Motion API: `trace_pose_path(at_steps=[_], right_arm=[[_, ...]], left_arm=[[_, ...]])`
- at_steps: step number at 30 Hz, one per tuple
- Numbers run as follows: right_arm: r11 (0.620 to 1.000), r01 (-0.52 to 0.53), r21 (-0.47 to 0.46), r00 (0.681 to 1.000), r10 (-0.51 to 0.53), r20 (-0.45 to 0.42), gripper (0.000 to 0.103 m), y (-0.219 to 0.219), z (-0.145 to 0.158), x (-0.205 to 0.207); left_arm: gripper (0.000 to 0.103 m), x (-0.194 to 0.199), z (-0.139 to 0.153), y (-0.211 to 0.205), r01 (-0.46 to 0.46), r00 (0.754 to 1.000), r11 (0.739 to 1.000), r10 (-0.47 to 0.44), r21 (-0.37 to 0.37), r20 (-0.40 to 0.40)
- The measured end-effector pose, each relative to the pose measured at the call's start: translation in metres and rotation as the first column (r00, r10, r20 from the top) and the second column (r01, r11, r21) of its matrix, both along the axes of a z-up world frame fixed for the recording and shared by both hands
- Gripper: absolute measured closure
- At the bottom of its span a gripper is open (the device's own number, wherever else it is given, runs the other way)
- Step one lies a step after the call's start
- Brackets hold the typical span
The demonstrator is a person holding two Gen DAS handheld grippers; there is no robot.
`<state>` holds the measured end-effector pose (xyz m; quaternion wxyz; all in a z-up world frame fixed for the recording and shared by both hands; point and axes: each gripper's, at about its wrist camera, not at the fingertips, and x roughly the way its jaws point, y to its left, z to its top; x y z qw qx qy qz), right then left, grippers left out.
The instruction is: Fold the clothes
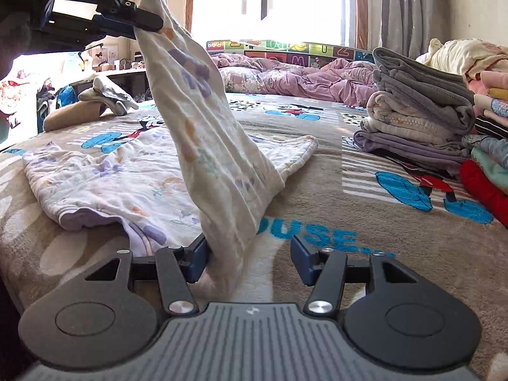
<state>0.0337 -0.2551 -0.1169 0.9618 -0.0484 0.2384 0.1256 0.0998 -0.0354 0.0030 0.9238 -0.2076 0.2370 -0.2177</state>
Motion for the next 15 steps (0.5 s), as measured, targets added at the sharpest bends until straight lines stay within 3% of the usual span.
trace_pose_path(at_steps=[4, 15], right_arm=[[0.998, 0.006, -0.068, 1.0, -0.006, -0.004, 0.052, 0.01, -0.006, 0.0], [0.995, 0.002, -0.101, 1.0, -0.002, -0.009, 0.054, 0.013, -0.006, -0.004]], left_arm=[[0.097, -0.009, -0.013, 0.029, -0.041, 0.999, 0.999, 0.04, -0.031, -0.024], [0.097, -0.022, -0.053, 0.081, -0.132, 0.988, 0.991, 0.129, -0.033, -0.081]])
